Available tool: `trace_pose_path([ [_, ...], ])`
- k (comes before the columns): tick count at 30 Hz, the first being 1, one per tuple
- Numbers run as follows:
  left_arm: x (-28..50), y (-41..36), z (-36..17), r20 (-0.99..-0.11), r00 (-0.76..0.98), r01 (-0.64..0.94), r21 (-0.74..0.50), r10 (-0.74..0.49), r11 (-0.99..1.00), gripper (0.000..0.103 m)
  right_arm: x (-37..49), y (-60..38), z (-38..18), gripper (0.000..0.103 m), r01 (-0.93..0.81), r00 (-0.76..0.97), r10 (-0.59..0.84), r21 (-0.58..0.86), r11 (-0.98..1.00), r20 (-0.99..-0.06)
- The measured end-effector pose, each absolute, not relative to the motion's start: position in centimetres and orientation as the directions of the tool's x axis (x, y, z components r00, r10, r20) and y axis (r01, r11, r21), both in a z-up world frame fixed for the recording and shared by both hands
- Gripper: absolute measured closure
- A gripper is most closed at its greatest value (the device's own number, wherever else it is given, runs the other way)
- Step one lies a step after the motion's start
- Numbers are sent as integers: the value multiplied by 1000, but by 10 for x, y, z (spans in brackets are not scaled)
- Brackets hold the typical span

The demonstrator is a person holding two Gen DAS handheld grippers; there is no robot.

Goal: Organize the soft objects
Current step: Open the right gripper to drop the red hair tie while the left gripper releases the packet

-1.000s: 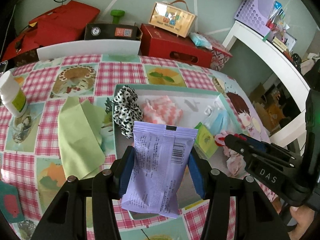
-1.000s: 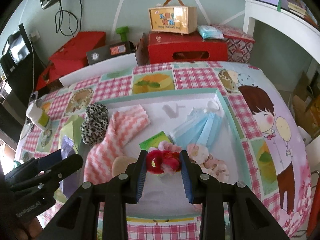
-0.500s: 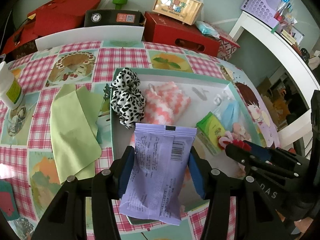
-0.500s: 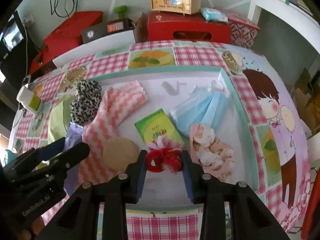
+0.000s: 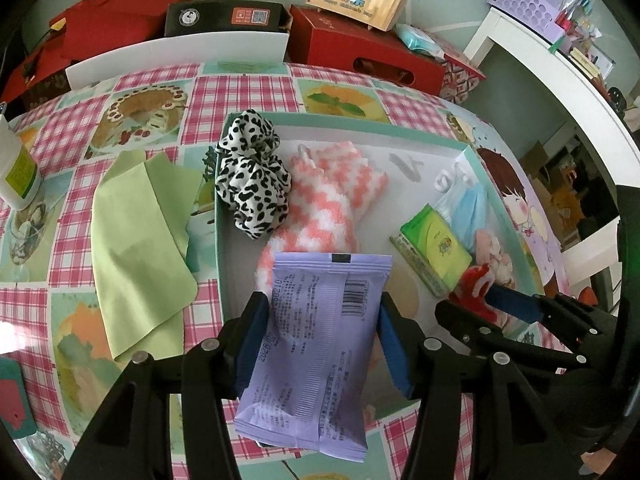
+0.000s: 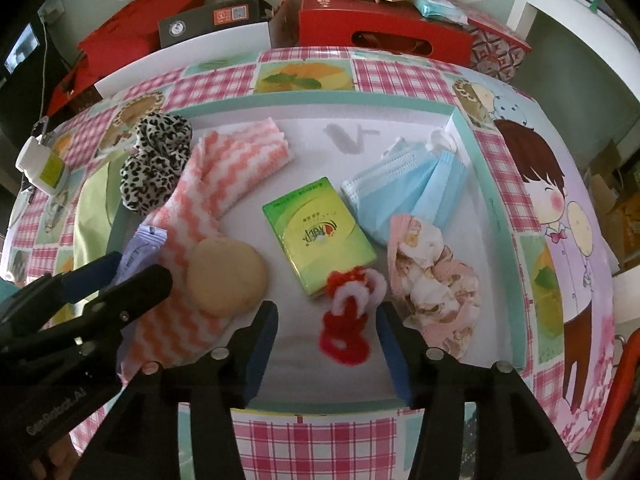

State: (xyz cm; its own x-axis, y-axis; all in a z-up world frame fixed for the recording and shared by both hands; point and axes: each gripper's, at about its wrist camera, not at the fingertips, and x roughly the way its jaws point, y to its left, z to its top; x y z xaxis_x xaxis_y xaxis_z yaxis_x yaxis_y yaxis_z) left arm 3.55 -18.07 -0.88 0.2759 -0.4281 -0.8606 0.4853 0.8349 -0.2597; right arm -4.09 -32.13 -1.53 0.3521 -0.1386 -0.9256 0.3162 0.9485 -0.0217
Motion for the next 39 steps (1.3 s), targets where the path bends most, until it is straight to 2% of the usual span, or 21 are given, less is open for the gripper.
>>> trace_pose_path([
  [4, 36, -181, -11, -869, 271, 479, -251, -414, 841, 47, -40, -321, -18, 39, 318, 336, -149, -37, 947, -930],
  [6, 37, -180, -11, -871, 271, 475, -248, -409, 844, 47, -39, -321, -20, 33, 323, 326, -159, -48, 945, -932],
  [14, 38, -178, -9, -874, 277, 459, -244, -399, 854, 43, -39, -322, -20, 30, 324, 323, -164, -54, 944, -932],
  [19, 37, -173, -5, -866, 267, 453, -274, -422, 848, 29, -39, -323, -17, 28, 336, 326, -177, -61, 940, -929],
  [23, 34, -174, 2, -857, 290, 459, -266, -426, 848, 18, -40, -327, -15, 20, 361, 333, -189, -60, 930, -924],
  [30, 35, -162, 15, -836, 326, 442, -278, -441, 853, 17, -41, -330, -10, 18, 384, 348, -202, -57, 921, -916],
  [32, 37, -156, 16, -834, 340, 425, -275, -434, 862, 11, -42, -330, -9, 18, 387, 354, -201, -53, 921, -913],
  [33, 39, -154, 16, -834, 347, 415, -274, -429, 868, 8, -42, -331, -8, 17, 387, 357, -202, -52, 920, -912],
  [39, 50, -132, 12, -846, 387, 320, -249, -367, 914, 8, -41, -331, -6, 6, 391, 369, -203, -46, 919, -907],
])
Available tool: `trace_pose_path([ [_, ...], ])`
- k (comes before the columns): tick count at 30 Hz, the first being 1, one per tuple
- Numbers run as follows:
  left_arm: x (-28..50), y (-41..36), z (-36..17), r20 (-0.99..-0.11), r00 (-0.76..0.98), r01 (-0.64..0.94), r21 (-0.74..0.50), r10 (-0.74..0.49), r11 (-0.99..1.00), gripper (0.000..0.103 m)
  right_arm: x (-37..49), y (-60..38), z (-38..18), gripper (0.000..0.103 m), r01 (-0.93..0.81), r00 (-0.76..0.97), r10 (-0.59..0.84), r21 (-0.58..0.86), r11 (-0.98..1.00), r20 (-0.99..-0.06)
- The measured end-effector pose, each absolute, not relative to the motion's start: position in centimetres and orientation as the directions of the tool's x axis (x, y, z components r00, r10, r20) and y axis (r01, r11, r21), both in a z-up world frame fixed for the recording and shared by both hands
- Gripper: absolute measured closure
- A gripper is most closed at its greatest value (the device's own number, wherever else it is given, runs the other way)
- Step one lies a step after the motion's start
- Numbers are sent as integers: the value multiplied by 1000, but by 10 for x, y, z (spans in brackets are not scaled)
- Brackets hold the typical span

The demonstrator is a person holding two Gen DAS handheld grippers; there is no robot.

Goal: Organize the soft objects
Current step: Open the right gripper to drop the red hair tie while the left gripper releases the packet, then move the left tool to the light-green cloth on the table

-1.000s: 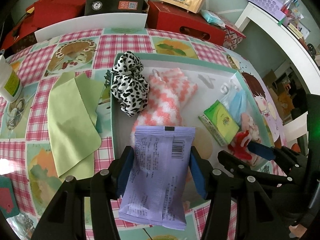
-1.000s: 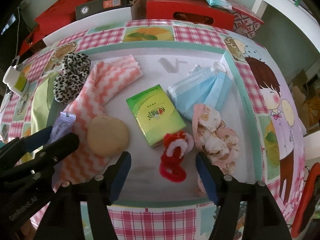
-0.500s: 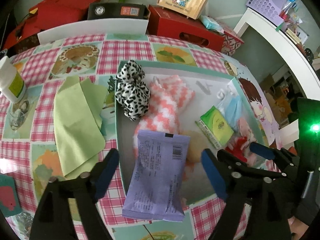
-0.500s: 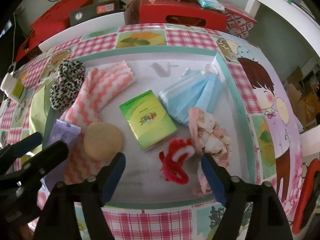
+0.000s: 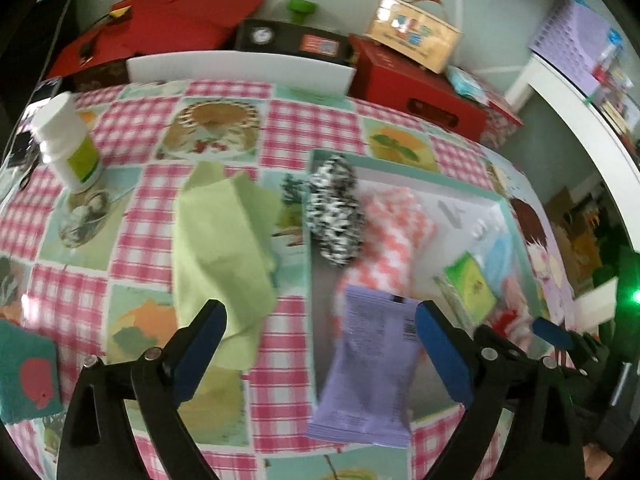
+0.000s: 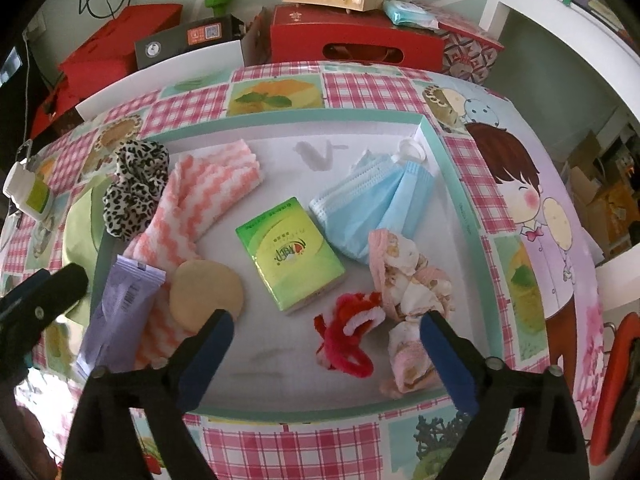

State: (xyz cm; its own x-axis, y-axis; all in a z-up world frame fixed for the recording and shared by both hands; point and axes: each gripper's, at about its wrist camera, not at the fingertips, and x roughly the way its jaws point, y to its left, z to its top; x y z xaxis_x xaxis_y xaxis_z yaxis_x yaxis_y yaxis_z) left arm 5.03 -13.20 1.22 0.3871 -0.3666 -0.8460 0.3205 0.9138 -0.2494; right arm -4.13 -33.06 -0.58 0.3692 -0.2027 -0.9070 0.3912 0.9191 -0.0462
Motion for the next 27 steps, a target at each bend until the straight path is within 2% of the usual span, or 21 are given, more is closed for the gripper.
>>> trace_pose_path([
  [15, 74, -66, 20, -853, 429, 163, -250, -297, 954, 8, -37, -316, 2, 6, 360, 411, -170, -12, 933, -896],
  [23, 80, -49, 24, -854, 448, 164, -212, -264, 963, 8, -26, -290, 11, 6, 304, 456, -136, 10, 953, -880],
  [27, 85, -42, 21, -845, 443, 161, -255, -301, 953, 8, -17, -274, 13, 6, 271, 465, -132, -2, 963, -875],
])
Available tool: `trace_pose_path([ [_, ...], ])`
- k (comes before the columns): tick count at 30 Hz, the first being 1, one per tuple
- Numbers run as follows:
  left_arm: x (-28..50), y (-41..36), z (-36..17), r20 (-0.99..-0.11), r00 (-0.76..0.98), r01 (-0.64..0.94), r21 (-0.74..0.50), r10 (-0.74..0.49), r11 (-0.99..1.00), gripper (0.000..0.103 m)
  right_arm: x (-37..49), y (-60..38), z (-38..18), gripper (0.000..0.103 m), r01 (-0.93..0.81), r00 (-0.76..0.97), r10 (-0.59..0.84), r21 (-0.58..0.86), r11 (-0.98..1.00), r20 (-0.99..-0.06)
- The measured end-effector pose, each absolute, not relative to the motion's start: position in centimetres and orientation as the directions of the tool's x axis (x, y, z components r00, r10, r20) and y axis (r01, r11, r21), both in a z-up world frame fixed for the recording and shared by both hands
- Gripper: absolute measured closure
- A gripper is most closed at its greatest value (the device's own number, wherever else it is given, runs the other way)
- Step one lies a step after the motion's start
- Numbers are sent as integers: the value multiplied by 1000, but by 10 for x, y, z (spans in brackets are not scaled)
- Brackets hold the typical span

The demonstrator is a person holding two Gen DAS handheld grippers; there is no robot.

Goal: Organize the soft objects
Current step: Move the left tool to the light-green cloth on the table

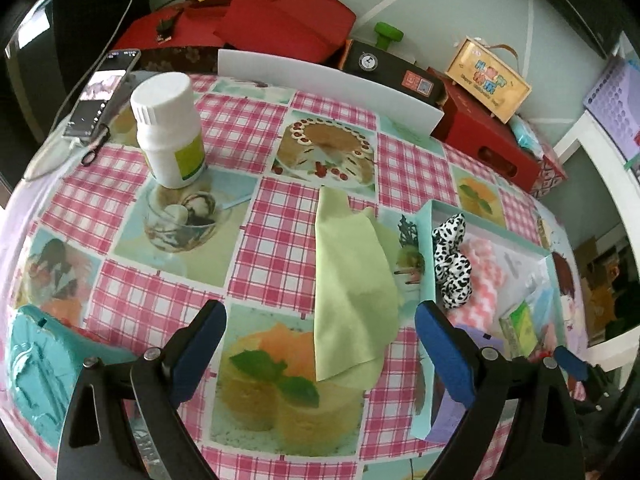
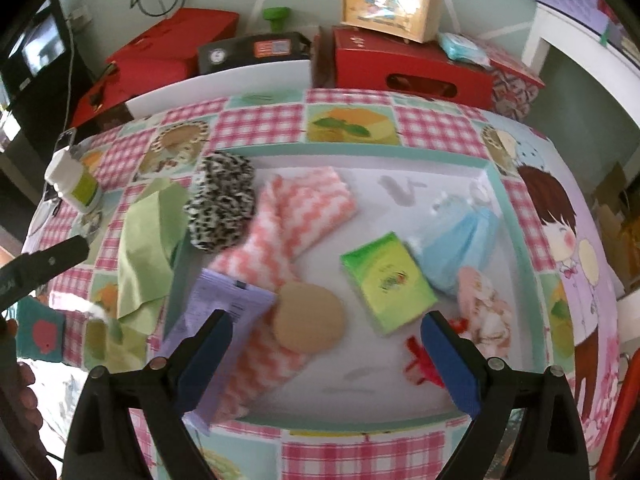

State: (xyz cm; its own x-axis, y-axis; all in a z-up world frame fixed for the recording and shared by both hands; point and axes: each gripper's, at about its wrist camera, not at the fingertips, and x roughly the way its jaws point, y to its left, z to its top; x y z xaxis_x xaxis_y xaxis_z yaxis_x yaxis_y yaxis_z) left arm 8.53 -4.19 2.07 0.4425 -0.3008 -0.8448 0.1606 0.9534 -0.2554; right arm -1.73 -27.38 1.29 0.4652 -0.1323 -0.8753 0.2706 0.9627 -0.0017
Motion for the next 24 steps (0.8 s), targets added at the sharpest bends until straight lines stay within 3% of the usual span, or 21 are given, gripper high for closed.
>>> trace_pose_path([
  [12, 96, -28, 18, -826, 482, 145, -254, -292, 956, 7, 15, -231, 23, 6, 146, 553, -88, -8, 989, -829],
  [24, 116, -37, 4, -855, 429, 160, -244, -290, 956, 7, 34, -223, 9, 6, 139, 513, -128, -65, 988, -849],
])
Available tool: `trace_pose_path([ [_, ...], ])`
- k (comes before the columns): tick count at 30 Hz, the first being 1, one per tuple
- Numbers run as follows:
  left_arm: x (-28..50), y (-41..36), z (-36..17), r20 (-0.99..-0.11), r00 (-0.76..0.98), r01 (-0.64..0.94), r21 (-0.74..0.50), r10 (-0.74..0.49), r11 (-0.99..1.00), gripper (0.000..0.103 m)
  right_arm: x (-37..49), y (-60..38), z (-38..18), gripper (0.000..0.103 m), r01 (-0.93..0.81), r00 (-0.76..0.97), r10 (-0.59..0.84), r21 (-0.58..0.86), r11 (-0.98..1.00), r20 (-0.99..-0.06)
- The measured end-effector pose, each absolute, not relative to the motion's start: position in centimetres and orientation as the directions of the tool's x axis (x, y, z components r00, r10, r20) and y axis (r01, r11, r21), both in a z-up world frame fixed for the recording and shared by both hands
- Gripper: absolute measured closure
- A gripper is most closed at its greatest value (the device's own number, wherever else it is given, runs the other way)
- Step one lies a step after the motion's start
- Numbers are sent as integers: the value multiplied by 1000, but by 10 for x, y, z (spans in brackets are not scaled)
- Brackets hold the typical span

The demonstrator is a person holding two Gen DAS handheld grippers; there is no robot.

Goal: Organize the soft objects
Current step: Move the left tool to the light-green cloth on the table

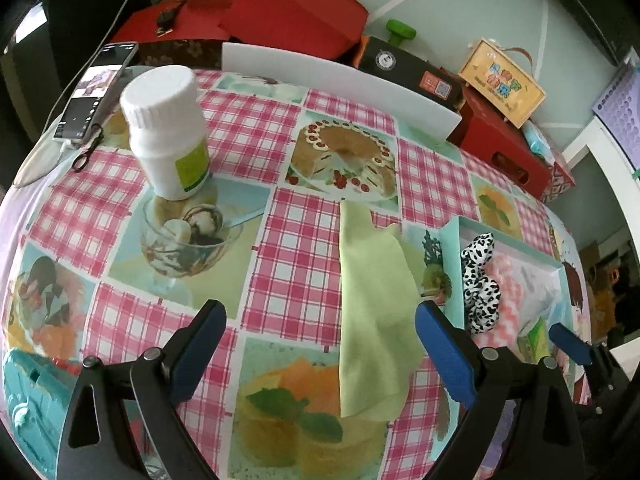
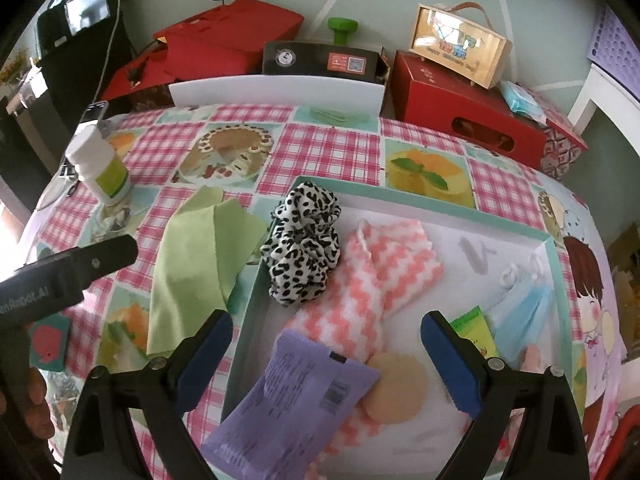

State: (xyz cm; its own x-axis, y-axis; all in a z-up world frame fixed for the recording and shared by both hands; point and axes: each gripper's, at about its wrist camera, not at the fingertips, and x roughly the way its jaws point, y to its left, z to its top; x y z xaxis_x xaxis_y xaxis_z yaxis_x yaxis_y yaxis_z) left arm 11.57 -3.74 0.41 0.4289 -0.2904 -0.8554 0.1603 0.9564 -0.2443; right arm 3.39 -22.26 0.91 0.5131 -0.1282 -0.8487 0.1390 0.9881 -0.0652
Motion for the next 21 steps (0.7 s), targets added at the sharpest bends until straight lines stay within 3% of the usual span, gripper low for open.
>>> trace_pose_path([
  [21, 115, -78, -40, -929, 305, 271, -127, -210, 954, 9, 62, -244, 4, 6, 217, 476, -138, -37, 975, -869],
])
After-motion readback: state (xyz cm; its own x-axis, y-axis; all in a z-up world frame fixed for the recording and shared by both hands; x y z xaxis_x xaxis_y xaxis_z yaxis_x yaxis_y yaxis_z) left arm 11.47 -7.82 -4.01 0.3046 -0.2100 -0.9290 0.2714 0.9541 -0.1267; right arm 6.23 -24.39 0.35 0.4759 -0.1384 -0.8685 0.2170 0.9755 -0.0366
